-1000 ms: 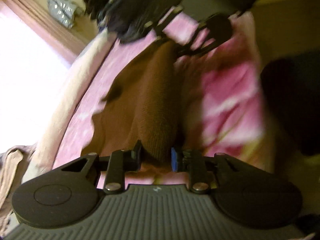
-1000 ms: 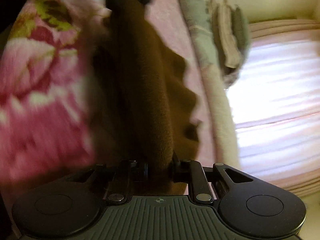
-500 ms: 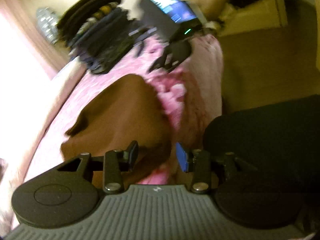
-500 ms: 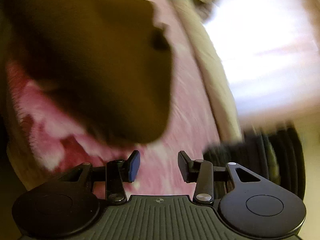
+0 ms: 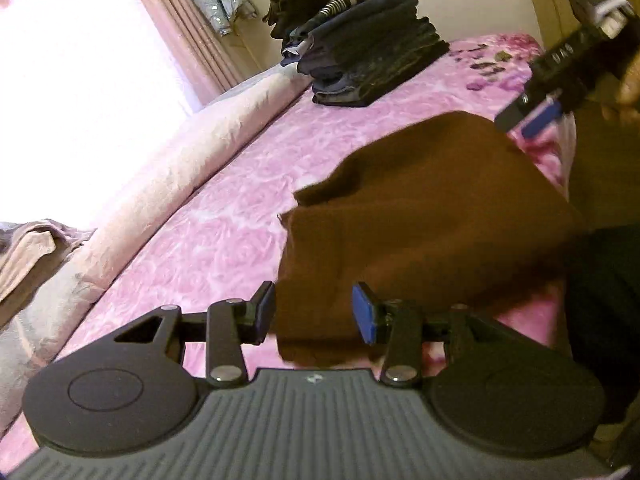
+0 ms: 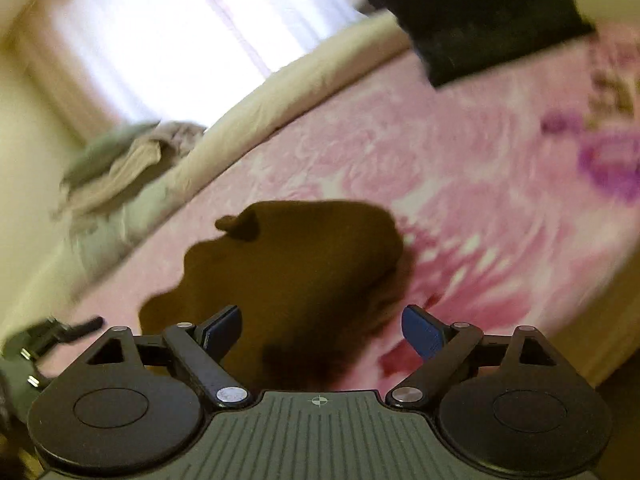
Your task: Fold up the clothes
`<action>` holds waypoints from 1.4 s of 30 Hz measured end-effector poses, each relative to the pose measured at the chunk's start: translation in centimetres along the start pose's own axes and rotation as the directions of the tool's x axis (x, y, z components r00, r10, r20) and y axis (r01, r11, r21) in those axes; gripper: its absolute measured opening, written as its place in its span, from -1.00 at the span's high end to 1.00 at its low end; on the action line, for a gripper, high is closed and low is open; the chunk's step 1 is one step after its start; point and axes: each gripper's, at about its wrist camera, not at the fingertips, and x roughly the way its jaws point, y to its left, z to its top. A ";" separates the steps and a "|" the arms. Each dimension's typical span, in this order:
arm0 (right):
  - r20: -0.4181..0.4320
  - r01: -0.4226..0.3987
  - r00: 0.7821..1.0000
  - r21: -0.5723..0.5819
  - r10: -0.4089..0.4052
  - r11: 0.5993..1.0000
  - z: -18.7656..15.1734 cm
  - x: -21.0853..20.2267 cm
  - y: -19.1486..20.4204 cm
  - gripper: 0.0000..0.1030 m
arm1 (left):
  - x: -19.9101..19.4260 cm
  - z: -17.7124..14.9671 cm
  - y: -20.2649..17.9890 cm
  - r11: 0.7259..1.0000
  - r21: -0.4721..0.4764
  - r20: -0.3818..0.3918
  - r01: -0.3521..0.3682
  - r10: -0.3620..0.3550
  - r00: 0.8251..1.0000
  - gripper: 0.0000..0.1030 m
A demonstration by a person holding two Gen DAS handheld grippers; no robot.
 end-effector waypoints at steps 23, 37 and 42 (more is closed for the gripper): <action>-0.082 0.045 0.995 -0.034 -0.047 0.998 11.7 9.9 -3.7 0.36 | 3.8 -1.6 0.3 0.930 -0.366 -0.092 0.046 -0.085 0.992 0.34; 0.073 0.040 0.997 -0.471 -0.007 0.881 -1.6 -3.9 2.7 -0.01 | -0.4 -0.2 -1.7 0.984 -0.177 -0.028 -0.018 0.013 1.000 0.39; 0.087 0.166 0.985 -0.706 -0.148 0.689 -7.9 -3.8 5.3 -0.02 | 0.0 0.6 -6.0 0.998 0.070 0.001 0.006 -0.006 1.000 0.29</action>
